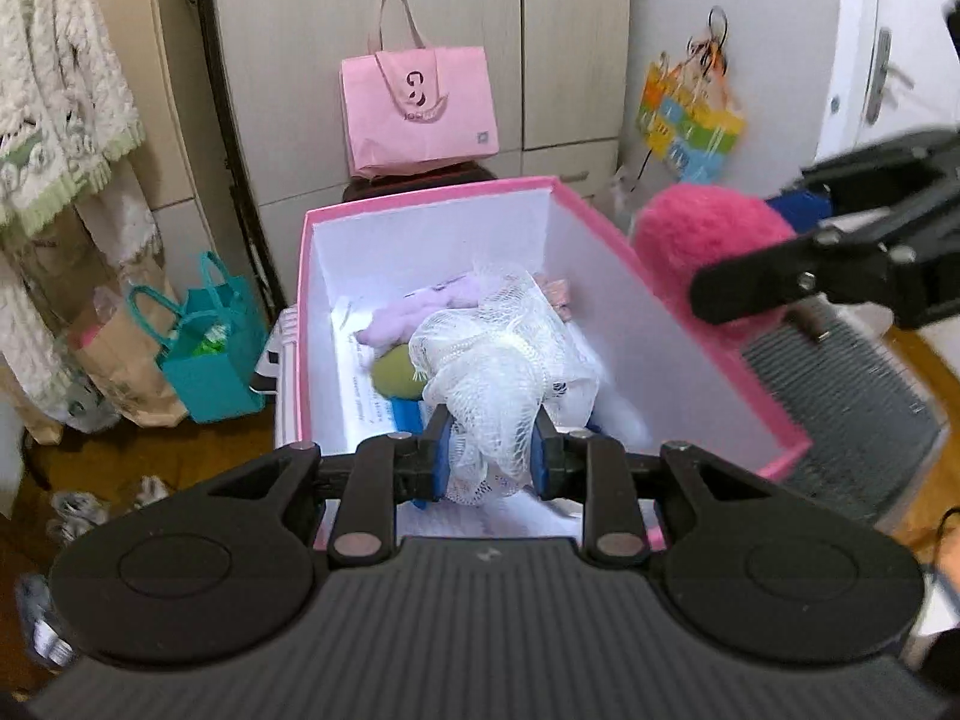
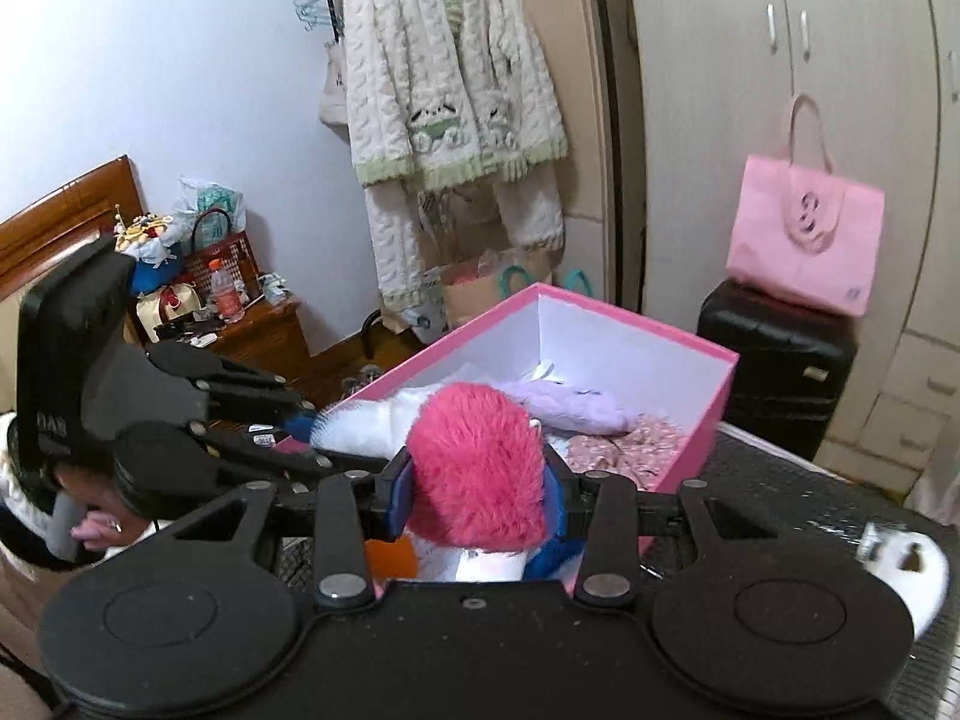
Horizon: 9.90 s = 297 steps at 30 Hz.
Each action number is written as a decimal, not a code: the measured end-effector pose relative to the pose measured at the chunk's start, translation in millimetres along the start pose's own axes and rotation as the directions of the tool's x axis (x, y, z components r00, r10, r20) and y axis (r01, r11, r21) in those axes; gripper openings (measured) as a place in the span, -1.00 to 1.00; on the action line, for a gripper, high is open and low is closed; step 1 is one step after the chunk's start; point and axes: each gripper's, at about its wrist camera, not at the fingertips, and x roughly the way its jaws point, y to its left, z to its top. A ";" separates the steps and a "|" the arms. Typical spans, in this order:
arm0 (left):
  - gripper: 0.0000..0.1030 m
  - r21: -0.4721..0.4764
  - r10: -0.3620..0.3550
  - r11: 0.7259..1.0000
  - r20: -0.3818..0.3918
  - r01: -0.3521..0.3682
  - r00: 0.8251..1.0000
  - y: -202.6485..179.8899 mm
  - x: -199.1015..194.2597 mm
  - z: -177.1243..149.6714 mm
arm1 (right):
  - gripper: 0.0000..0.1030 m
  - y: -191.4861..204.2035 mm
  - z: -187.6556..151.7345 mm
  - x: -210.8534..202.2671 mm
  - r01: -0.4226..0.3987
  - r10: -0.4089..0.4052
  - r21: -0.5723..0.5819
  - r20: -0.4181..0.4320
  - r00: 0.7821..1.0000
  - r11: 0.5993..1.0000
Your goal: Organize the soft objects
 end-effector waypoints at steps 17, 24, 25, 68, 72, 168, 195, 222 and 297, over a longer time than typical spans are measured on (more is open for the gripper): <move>-0.16 0.103 0.064 0.993 -0.043 -0.059 0.997 8.3 44.3 5.6 | 0.00 -50.9 20.8 116.1 -0.009 0.026 0.093 -0.185 0.982 0.996; 0.04 0.066 0.054 0.996 -0.030 -0.052 0.998 11.7 35.5 8.0 | 0.03 -48.9 17.9 120.5 -0.006 0.025 0.096 -0.198 0.980 0.995; 0.05 0.055 0.048 0.997 -0.033 -0.046 0.998 12.6 33.4 8.4 | 0.03 -47.4 19.2 119.1 -0.004 0.023 0.100 -0.193 0.981 0.995; 0.47 0.199 -0.155 0.967 -0.050 0.161 0.987 -116.5 -102.4 -10.2 | 0.27 13.5 -72.1 -130.3 0.106 -0.106 -0.037 -0.003 0.994 0.994; 0.68 0.236 -0.189 0.952 -0.055 0.197 0.980 -135.5 -97.6 -10.1 | 0.48 9.5 -88.1 -139.8 0.123 -0.123 -0.034 0.001 0.992 0.992; 0.10 -0.107 -0.332 0.936 0.046 0.335 0.942 -226.4 63.0 1.5 | 0.27 -78.2 -187.7 -75.4 0.317 -0.362 0.350 0.068 0.930 0.881; 0.12 -0.068 -0.310 0.947 0.071 0.315 0.948 -152.7 -47.3 -47.6 | 0.27 33.6 -167.0 -78.2 0.117 -0.145 0.233 0.103 0.984 0.965; 0.12 -0.146 -0.155 0.966 0.335 0.214 0.929 -46.7 -70.6 22.3 | 0.28 36.2 -34.1 -30.8 0.024 -0.028 0.015 0.298 0.954 1.000; 1.00 -0.246 0.177 0.955 0.031 -0.165 0.984 -75.8 -86.3 -8.0 | 0.99 28.8 -76.7 -91.4 0.289 -0.310 0.175 0.102 0.945 0.941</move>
